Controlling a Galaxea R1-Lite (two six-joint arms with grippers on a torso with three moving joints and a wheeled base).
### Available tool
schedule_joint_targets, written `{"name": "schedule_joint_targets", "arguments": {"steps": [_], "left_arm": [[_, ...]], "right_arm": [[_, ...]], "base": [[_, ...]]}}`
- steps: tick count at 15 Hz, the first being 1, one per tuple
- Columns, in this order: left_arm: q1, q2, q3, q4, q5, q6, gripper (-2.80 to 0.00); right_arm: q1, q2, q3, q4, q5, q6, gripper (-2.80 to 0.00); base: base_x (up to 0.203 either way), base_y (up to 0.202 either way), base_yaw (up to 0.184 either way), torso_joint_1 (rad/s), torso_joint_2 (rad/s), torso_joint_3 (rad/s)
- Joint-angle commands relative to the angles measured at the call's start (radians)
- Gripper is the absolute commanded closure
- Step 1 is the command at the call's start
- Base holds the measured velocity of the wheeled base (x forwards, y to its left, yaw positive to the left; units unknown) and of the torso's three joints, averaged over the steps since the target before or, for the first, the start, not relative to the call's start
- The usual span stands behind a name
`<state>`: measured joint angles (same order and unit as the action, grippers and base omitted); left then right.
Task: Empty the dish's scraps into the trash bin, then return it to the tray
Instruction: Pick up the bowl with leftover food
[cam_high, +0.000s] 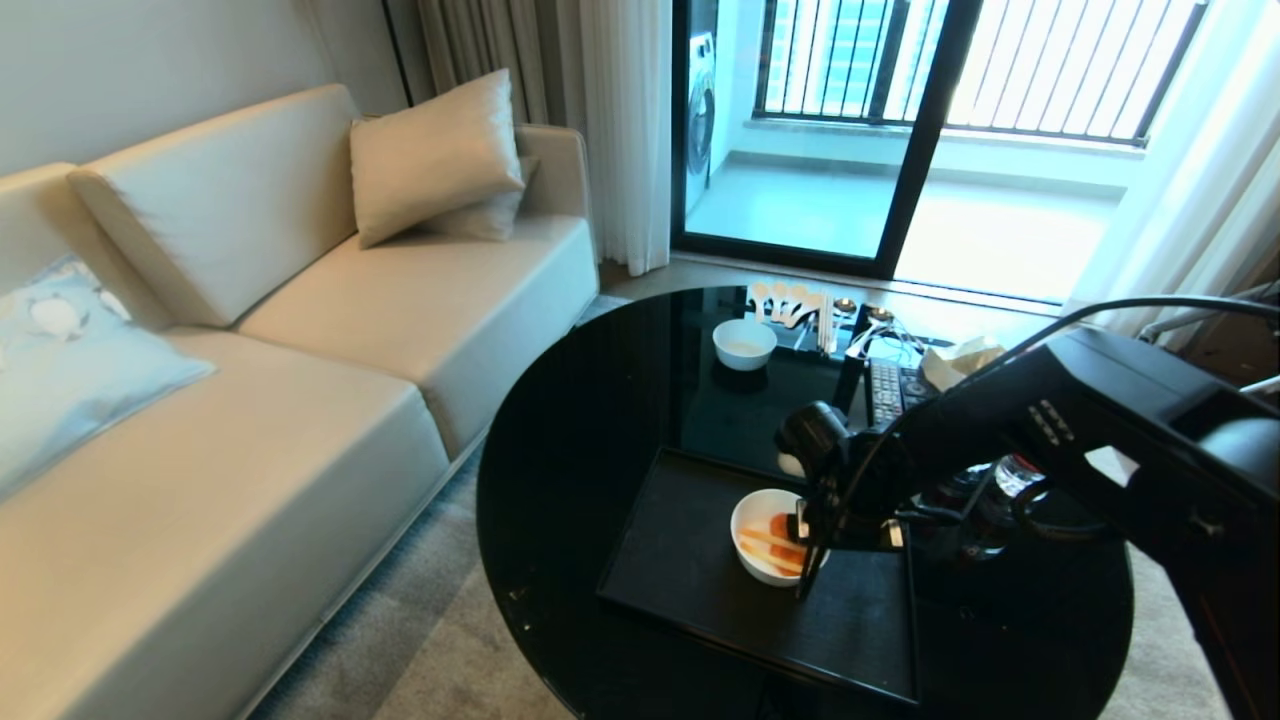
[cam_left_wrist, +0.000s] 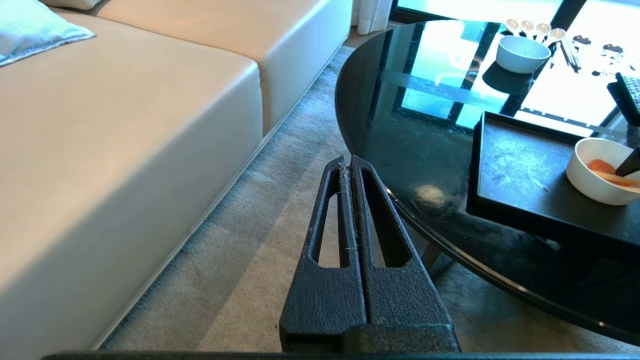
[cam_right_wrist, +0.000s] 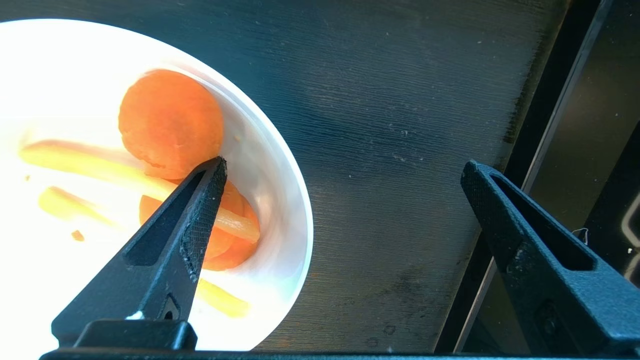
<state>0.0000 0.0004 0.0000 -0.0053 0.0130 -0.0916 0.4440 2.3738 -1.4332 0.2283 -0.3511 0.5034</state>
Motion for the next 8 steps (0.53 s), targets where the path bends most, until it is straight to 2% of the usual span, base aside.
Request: {"name": "schedule_joint_targets", "arguments": {"steps": [1,5,6,8], "left_arm": [[0.000,0.000,0.000,-0.001,0.001,0.000,0.00],[0.000,0.000,0.000,-0.001,0.001,-0.002,0.00],[0.000,0.000,0.000,-0.001,0.001,-0.002,0.00],[0.000,0.000,0.000,-0.001,0.001,0.000,0.00]], "right_arm": [[0.001,0.004,0.000,0.000,-0.002,0.003,-2.80],[0.001,0.006,0.007,0.000,-0.002,0.004,-2.80],[0.001,0.012,0.005,0.000,-0.002,0.004,0.00],[0.001,0.013,0.002,-0.001,0.000,0.004,0.00]], "base": [[0.000,0.000,0.000,0.000,0.00,0.000],[0.000,0.000,0.000,0.000,0.00,0.000],[0.000,0.000,0.000,0.000,0.00,0.000],[0.000,0.000,0.000,0.000,0.00,0.000]]}}
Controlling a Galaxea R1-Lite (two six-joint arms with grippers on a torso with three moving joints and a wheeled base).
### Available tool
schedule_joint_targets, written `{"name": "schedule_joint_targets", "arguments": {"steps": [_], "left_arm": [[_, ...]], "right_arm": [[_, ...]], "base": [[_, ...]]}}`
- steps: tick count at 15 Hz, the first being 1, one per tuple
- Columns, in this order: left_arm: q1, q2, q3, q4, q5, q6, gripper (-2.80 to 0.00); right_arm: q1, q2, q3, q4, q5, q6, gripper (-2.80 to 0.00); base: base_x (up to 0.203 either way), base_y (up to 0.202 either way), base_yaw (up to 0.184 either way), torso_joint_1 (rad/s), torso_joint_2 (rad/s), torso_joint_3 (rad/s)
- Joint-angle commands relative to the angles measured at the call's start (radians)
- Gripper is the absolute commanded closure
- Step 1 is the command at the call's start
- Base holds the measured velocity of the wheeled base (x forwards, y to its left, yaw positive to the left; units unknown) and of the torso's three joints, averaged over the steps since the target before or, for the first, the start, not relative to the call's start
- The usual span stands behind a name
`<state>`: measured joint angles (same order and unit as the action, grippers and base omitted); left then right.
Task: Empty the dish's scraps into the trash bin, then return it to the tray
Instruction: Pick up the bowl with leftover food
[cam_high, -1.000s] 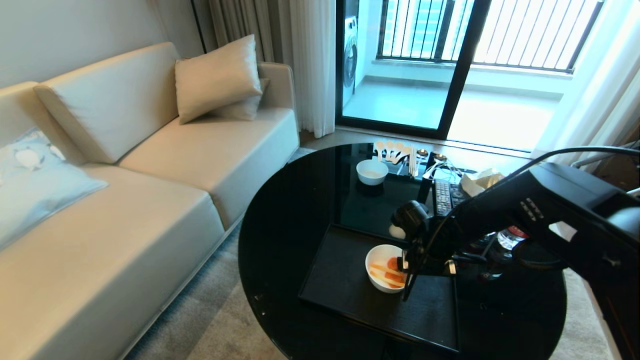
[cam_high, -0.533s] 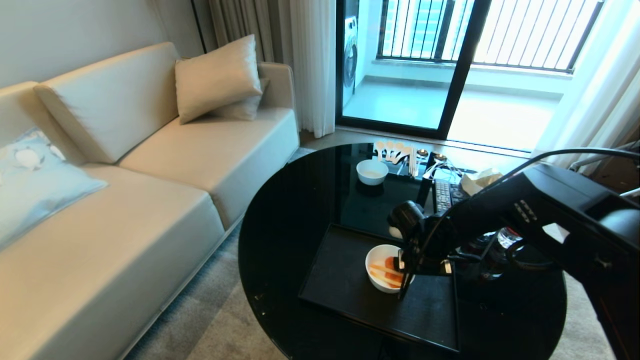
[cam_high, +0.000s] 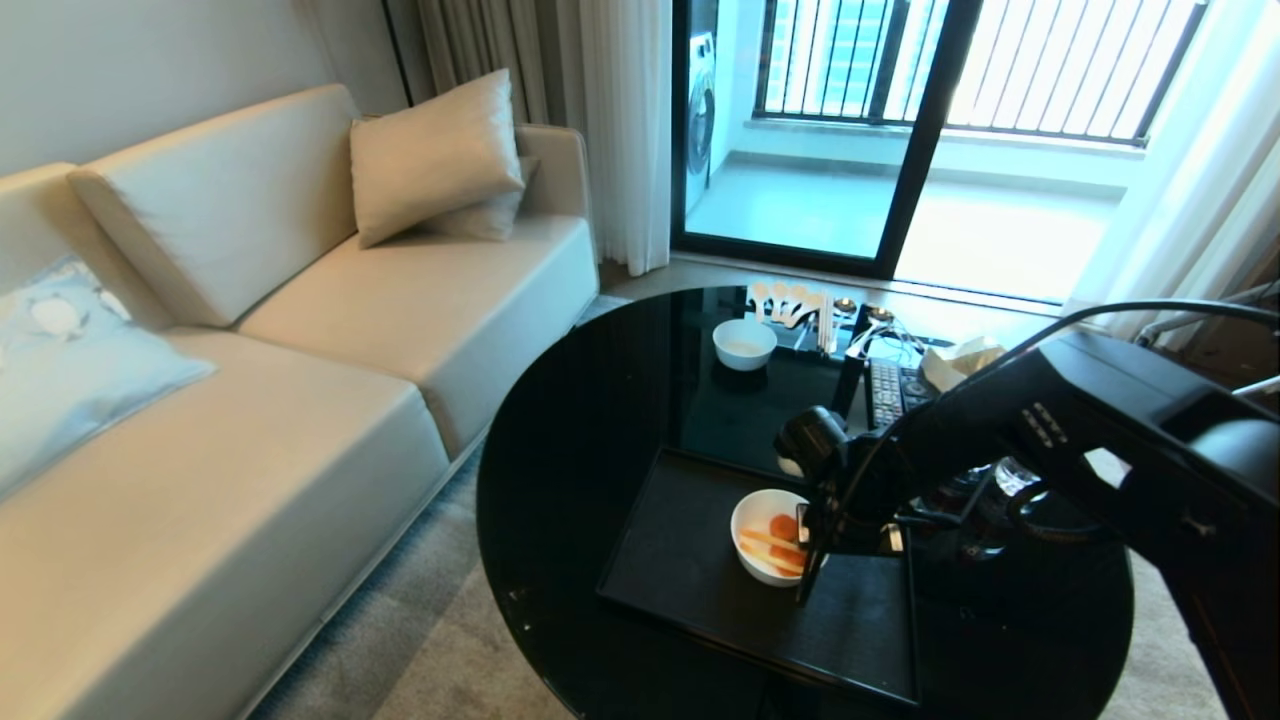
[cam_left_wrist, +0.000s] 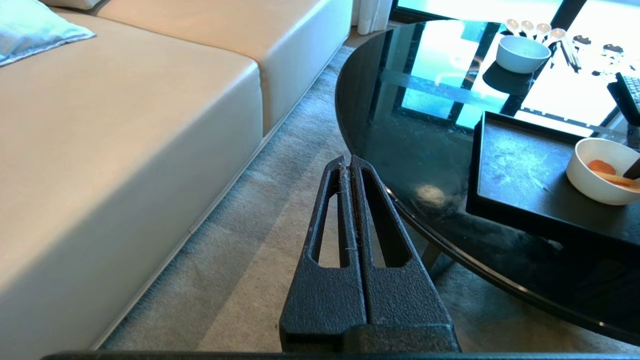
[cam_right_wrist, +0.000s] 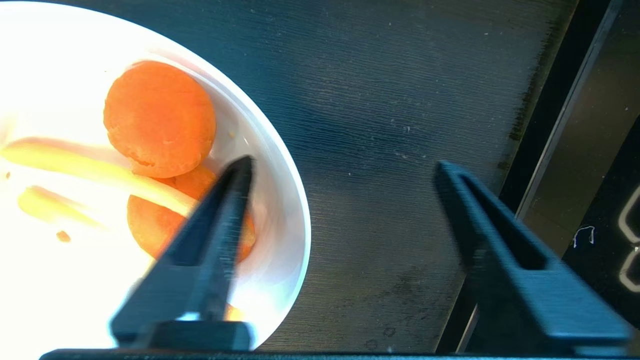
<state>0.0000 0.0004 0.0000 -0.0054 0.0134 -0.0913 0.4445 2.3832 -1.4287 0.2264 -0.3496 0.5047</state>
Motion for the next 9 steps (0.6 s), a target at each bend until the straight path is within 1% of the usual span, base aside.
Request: {"name": "schedule_joint_targets", "arguments": {"steps": [1,7,9], "left_arm": [[0.000,0.000,0.000,-0.001,0.000,-0.002,0.00],[0.000,0.000,0.000,-0.001,0.000,-0.002,0.00],[0.000,0.000,0.000,-0.001,0.000,-0.002,0.00]], "right_arm": [[0.001,0.005,-0.002,0.001,-0.002,0.003,0.00],[0.012,0.010,-0.001,-0.001,0.000,0.012,0.00],[0.022,0.011,-0.004,-0.002,0.000,0.036,0.00]], "base": [[0.000,0.000,0.000,0.000,0.00,0.000],[0.000,0.000,0.000,0.000,0.00,0.000],[0.000,0.000,0.000,0.000,0.00,0.000]]}}
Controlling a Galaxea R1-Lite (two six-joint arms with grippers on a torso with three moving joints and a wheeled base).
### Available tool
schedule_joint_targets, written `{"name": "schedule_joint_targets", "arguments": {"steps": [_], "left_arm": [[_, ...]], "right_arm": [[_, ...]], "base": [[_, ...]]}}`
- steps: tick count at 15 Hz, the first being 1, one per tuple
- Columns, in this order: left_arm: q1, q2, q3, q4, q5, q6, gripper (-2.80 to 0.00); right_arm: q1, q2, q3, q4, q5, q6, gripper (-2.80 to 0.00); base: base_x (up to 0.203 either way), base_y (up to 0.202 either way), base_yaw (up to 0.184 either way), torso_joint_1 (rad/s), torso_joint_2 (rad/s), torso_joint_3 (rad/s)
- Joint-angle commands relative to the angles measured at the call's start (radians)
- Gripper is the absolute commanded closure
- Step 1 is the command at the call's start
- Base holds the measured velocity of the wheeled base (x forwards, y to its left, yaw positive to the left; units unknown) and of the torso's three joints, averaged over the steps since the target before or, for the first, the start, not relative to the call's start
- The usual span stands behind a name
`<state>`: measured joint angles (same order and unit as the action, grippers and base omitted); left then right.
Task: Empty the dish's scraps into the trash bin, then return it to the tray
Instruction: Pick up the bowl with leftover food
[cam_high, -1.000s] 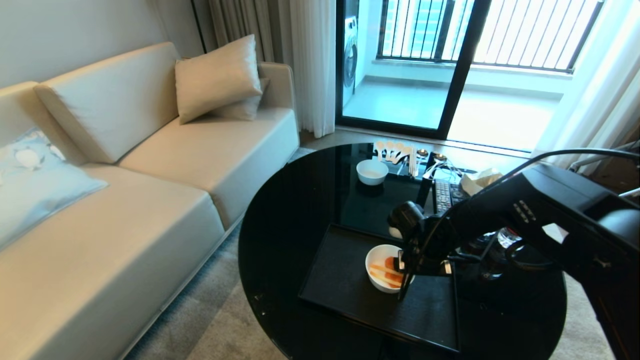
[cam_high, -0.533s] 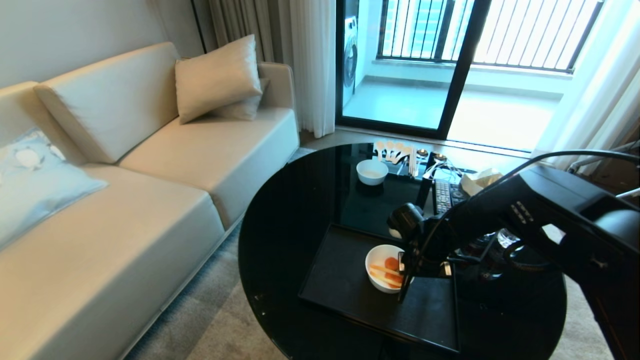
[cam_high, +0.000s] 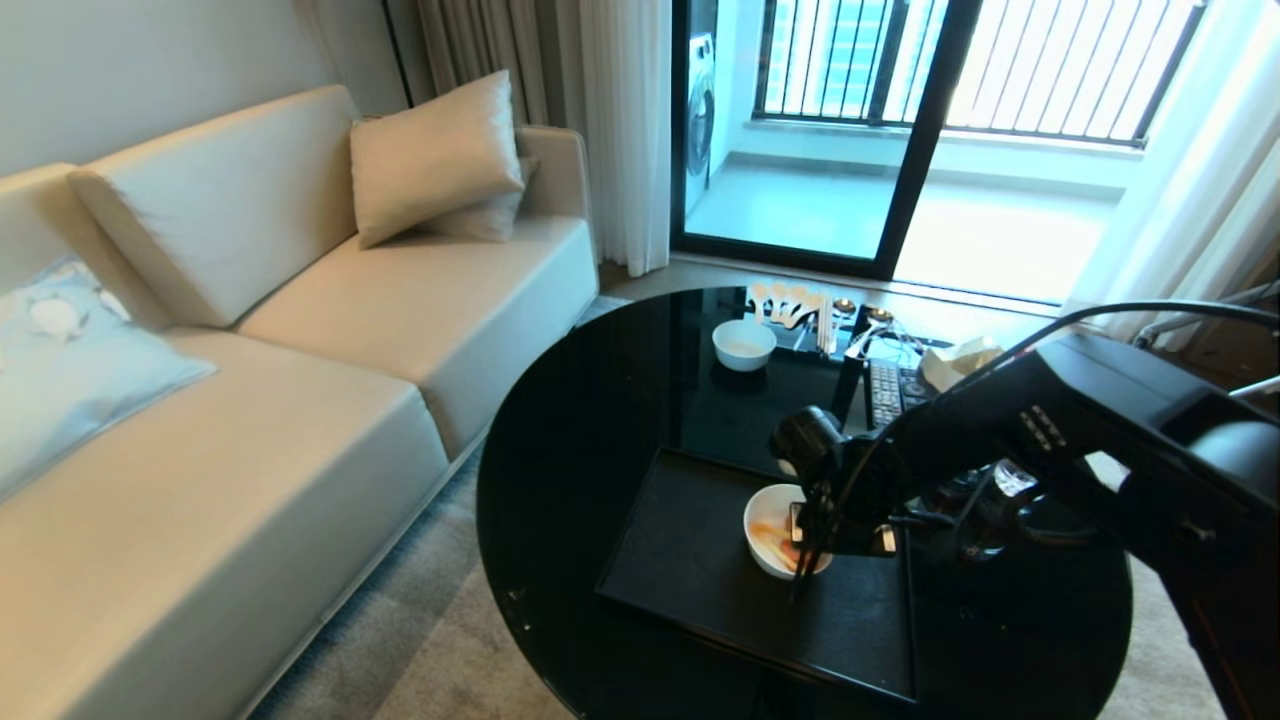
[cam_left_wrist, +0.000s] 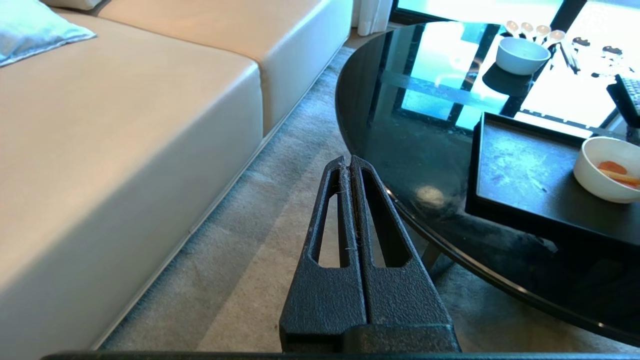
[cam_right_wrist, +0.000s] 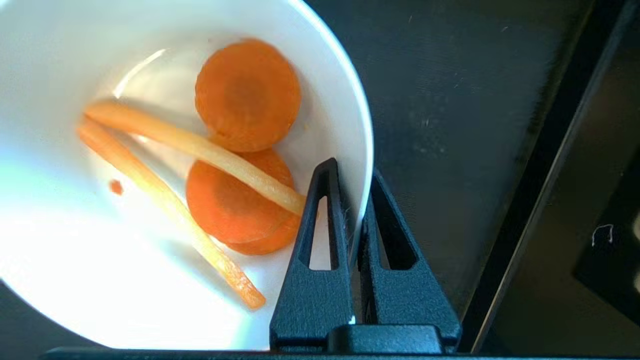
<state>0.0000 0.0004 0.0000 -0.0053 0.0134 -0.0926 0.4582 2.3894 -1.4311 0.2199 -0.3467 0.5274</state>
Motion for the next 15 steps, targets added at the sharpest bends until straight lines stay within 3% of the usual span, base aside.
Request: {"name": "schedule_joint_targets", "arguments": {"steps": [1,15], "left_arm": [[0.000,0.000,0.000,-0.001,0.000,0.000,0.00],[0.000,0.000,0.000,-0.001,0.000,0.001,0.00]], "right_arm": [[0.013,0.005,-0.002,0.006,-0.003,0.029,0.00],[0.002,-0.173,0.079,0.020,-0.002,0.236,0.00]], "base": [[0.000,0.000,0.000,0.000,0.00,0.000],[0.000,0.000,0.000,0.000,0.00,0.000]]}}
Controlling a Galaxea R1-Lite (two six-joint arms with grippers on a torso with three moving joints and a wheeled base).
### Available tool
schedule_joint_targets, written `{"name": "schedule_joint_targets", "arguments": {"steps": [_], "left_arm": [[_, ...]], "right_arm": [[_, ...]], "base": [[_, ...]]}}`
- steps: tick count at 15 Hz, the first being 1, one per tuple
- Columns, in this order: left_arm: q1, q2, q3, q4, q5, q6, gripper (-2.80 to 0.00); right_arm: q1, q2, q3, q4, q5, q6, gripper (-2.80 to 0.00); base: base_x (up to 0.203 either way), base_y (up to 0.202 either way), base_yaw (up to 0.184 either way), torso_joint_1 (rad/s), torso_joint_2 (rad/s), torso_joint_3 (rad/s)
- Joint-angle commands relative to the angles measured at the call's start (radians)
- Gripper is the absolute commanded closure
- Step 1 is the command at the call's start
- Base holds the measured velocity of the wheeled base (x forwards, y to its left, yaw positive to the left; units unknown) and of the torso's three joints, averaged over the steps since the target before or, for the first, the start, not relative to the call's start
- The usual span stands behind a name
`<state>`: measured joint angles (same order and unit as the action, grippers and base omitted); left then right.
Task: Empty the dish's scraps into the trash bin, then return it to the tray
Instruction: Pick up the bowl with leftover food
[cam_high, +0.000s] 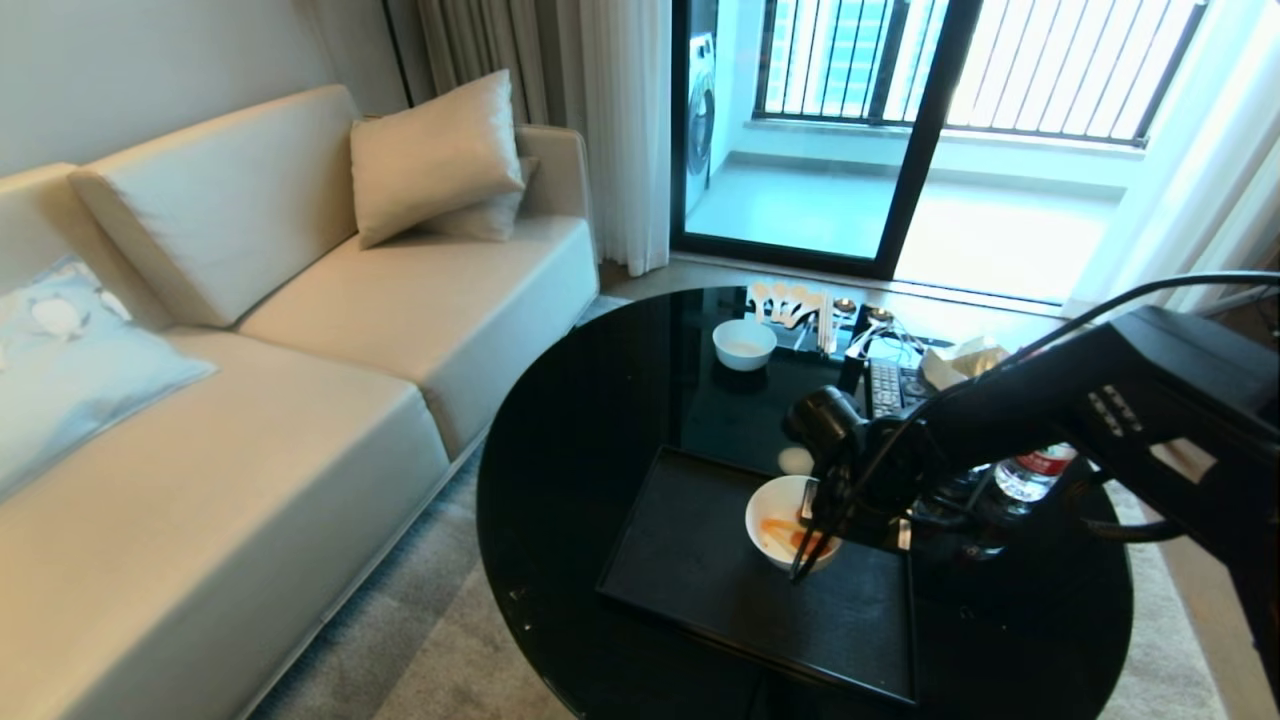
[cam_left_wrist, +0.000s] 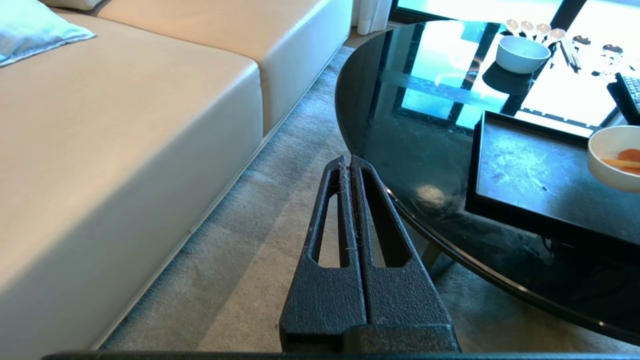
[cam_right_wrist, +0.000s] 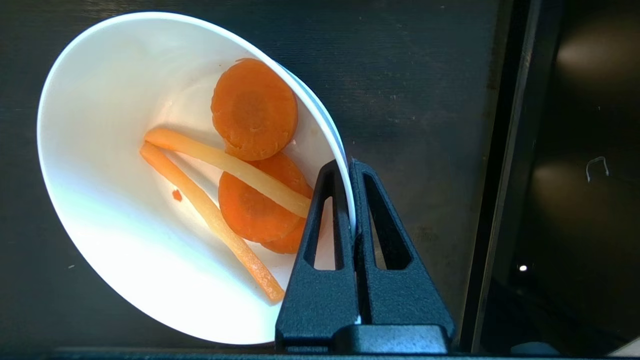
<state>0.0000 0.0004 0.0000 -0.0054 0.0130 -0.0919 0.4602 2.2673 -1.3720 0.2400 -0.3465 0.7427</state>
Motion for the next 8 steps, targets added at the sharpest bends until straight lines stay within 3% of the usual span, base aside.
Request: {"name": "schedule_joint_targets", "arguments": {"steps": [1,8], "left_arm": [[0.000,0.000,0.000,-0.001,0.001,-0.002,0.00],[0.000,0.000,0.000,-0.001,0.001,-0.002,0.00]], "right_arm": [[-0.003,-0.078,0.040,0.000,-0.002,0.035,0.00],[-0.014,-0.326,0.218,-0.002,0.000,0.100,0.00]], "base": [[0.000,0.000,0.000,0.000,0.00,0.000],[0.000,0.000,0.000,0.000,0.00,0.000]]}}
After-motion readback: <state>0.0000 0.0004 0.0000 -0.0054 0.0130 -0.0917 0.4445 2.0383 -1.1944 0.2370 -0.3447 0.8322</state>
